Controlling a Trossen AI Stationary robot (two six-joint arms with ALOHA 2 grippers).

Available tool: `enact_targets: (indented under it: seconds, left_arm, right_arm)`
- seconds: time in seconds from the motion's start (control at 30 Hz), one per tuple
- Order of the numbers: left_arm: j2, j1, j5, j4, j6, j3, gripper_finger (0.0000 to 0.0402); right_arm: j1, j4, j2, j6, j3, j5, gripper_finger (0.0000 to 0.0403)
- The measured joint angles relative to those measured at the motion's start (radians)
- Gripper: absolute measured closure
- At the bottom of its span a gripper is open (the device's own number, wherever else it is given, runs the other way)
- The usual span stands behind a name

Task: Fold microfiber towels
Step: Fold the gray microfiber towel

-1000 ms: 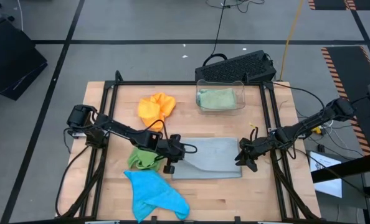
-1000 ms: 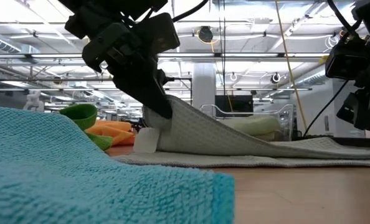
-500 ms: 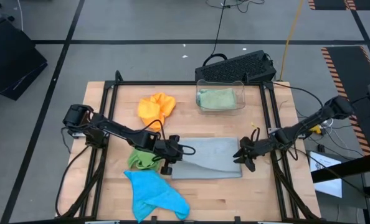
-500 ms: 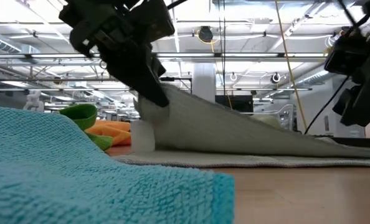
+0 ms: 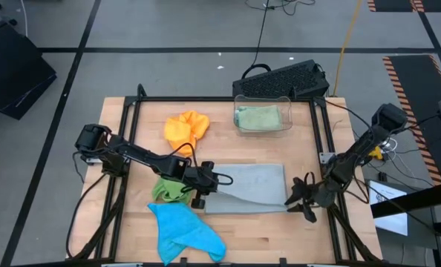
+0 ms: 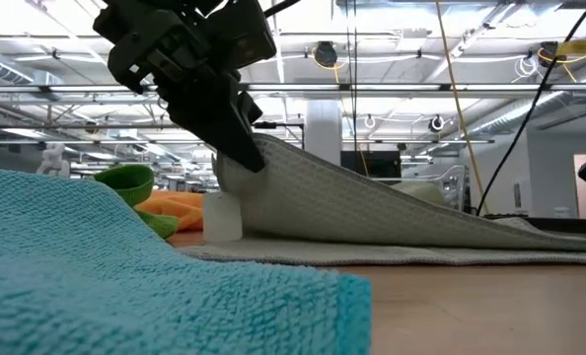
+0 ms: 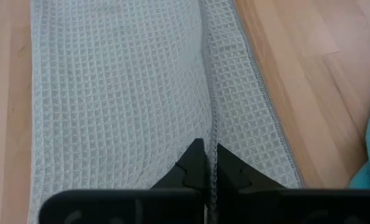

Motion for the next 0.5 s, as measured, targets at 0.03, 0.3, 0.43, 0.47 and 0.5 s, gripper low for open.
enact_targets:
  seconds: [0.03, 0.3, 0.43, 0.47, 0.5]
  left_arm:
    - [0.0, 0.0, 0.0, 0.0, 0.0, 0.0, 0.0388]
    - [0.0, 0.0, 0.0, 0.001, 0.0, 0.0, 0.0397]
    - [0.0, 0.0, -0.001, 0.001, 0.0, 0.0, 0.0386]
    - [0.0, 0.0, -0.001, 0.001, 0.001, 0.0, 0.0385]
    - [0.0, 0.0, -0.002, 0.001, 0.001, 0.0, 0.0385]
  right_arm:
    - [0.003, -0.004, 0.004, -0.004, 0.0, 0.014, 0.0261]
    - [0.004, 0.006, 0.068, -0.07, 0.0, 0.034, 0.0289]
    - [0.004, 0.025, 0.088, -0.106, 0.0, 0.032, 0.0336]
    - [0.004, 0.023, 0.089, -0.11, 0.0, 0.032, 0.0352]
    - [0.004, 0.023, 0.088, -0.114, 0.0, 0.033, 0.0368]
